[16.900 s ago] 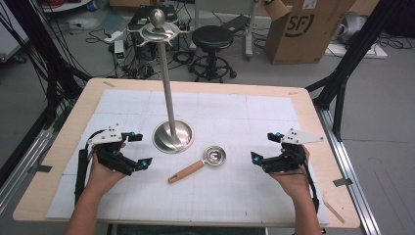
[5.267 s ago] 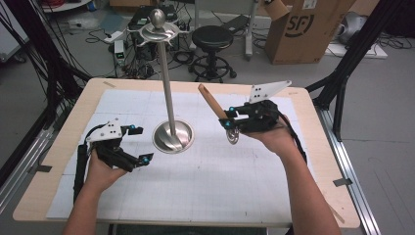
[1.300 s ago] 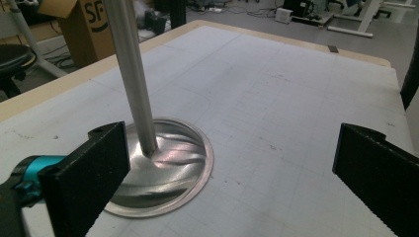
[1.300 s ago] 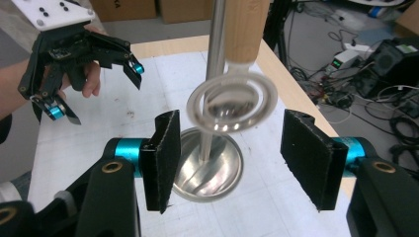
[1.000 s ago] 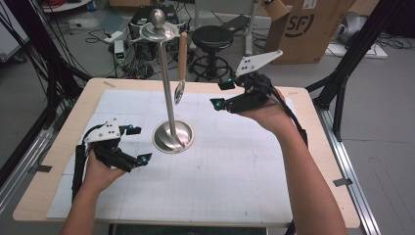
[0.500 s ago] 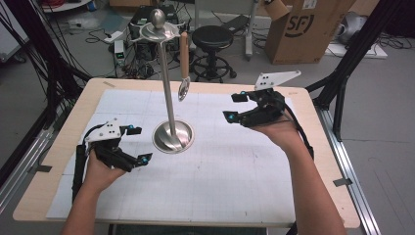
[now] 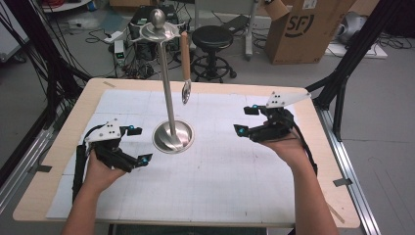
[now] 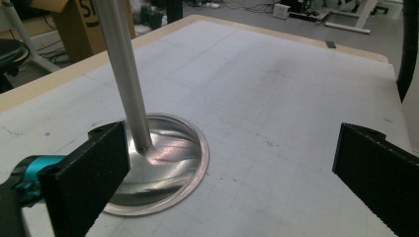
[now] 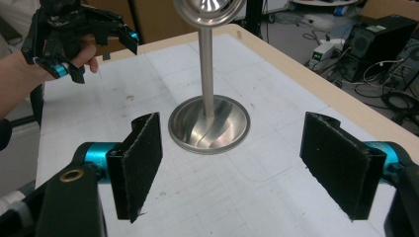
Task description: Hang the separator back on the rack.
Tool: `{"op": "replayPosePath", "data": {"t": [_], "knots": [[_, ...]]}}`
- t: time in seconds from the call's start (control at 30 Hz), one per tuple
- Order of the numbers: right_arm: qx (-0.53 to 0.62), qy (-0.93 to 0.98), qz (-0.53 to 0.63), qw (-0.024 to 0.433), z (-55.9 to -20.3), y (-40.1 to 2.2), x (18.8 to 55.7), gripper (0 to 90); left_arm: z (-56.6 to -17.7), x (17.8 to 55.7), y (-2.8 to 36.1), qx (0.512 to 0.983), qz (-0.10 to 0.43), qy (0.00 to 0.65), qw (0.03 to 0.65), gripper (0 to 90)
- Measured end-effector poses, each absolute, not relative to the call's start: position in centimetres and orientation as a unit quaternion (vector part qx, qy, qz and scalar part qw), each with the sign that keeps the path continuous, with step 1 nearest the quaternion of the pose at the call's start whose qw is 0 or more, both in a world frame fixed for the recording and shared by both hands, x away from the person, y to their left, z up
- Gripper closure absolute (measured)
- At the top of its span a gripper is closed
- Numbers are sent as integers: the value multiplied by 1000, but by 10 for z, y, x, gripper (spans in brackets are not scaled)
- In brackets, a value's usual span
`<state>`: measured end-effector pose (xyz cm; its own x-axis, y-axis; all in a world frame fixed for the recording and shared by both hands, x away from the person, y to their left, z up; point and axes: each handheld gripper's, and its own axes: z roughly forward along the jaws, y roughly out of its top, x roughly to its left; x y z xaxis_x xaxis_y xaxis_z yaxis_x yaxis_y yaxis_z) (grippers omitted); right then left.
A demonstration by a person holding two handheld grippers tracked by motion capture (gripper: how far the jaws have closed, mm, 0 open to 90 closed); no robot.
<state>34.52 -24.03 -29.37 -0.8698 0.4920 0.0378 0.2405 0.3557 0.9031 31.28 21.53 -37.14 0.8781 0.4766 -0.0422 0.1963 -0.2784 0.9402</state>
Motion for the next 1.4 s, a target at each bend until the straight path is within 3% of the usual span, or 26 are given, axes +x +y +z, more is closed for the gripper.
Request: {"op": "replayPosePath", "data": {"t": [0.47,1.2,1.4], "knots": [[260,807,516,122,-355,-252,324,178,-373,312,213,792,117,211,561,16],[283,794,529,96,-370,-262,321,113,-377,313,219,782,105,223,572,16],[280,792,534,95,-370,-262,322,36,-382,309,219,788,99,219,567,16]]}}
